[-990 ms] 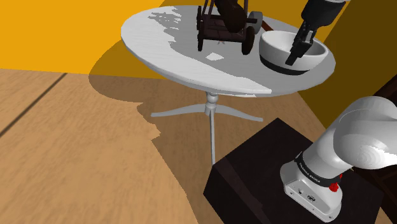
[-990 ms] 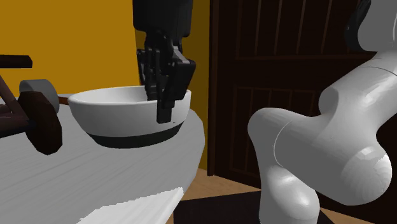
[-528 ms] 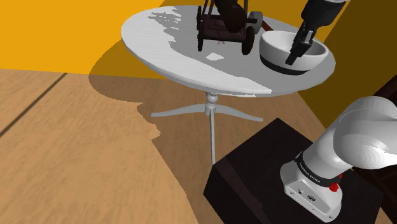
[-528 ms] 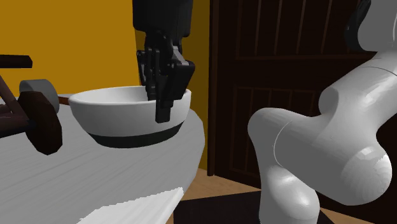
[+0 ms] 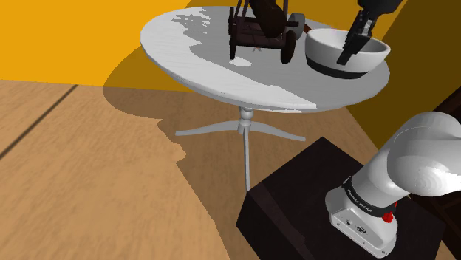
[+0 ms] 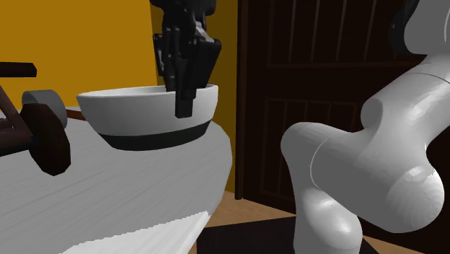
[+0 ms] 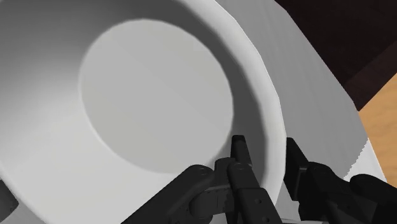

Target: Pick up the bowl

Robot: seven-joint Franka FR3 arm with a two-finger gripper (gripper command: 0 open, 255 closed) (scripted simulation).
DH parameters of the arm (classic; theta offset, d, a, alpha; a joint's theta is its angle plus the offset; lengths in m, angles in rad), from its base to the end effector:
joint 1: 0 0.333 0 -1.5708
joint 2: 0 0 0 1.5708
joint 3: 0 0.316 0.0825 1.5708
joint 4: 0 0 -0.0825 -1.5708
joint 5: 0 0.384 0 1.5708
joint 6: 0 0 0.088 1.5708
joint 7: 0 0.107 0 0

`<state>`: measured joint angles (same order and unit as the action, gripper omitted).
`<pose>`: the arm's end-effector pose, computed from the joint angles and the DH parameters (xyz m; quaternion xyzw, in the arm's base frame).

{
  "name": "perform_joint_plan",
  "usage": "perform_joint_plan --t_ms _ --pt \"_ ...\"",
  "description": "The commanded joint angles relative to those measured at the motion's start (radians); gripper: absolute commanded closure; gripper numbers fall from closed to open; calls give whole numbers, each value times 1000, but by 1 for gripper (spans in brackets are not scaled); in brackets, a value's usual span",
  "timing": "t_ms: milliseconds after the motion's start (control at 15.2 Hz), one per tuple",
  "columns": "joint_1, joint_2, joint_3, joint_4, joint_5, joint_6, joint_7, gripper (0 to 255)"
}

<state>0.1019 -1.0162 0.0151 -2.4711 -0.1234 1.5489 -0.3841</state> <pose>0.2439 0.0168 0.5986 0.9673 0.2398 0.0372 0.0737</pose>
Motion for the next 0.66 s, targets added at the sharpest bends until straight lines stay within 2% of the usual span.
perform_joint_plan --t_ms 0,462,594 --pt "-1 11 -2 36 -2 -23 -5 255" --pt "-4 56 0 155 -1 -96 -15 255" --pt "-4 57 0 158 -1 -98 -16 255"
